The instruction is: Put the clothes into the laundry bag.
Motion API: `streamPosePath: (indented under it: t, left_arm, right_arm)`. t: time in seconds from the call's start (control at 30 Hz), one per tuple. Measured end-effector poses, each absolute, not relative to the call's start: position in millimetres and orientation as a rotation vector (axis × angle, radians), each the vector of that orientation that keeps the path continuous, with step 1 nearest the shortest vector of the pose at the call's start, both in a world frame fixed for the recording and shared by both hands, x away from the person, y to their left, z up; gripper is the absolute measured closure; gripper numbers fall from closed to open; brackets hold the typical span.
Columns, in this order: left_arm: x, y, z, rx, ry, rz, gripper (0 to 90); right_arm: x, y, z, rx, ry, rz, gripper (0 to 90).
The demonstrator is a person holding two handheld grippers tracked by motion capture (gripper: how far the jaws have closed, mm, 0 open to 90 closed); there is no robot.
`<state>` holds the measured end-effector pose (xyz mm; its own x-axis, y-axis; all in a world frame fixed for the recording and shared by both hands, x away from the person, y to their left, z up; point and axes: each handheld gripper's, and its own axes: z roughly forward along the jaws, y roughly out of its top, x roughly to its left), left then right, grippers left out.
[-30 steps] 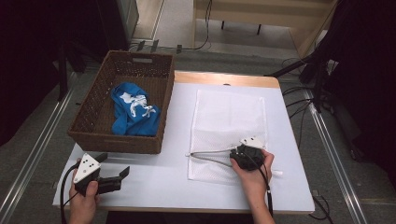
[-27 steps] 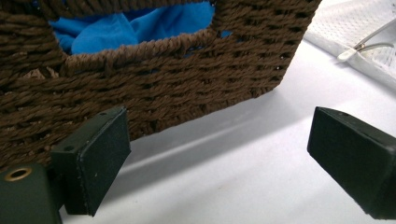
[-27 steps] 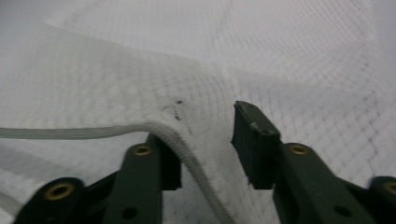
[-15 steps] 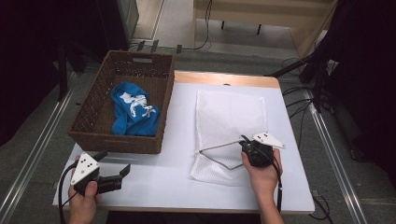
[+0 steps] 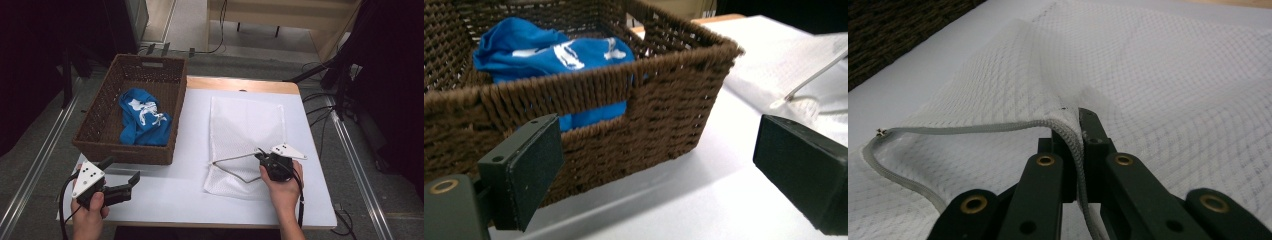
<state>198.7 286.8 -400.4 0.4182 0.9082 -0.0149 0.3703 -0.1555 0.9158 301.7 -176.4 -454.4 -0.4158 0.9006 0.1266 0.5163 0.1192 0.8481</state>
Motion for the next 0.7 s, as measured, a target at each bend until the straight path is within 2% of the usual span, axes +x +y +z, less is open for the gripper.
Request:
streamPosePath:
  t: [0.37, 0.7]
  left_arm:
    - [208.4, 288.0, -372.6, 1.711, 1.139, 0.769, 7.1]
    - [253.4, 289.7, -355.3, 1.695, 1.213, 0.767, 7.1]
  right_arm:
    - [300.1, -174.7, -456.0, 1.37, 1.962, 1.229, 90.0]
    - [298.1, -176.3, -455.0, 1.372, 1.949, 1.244, 89.9]
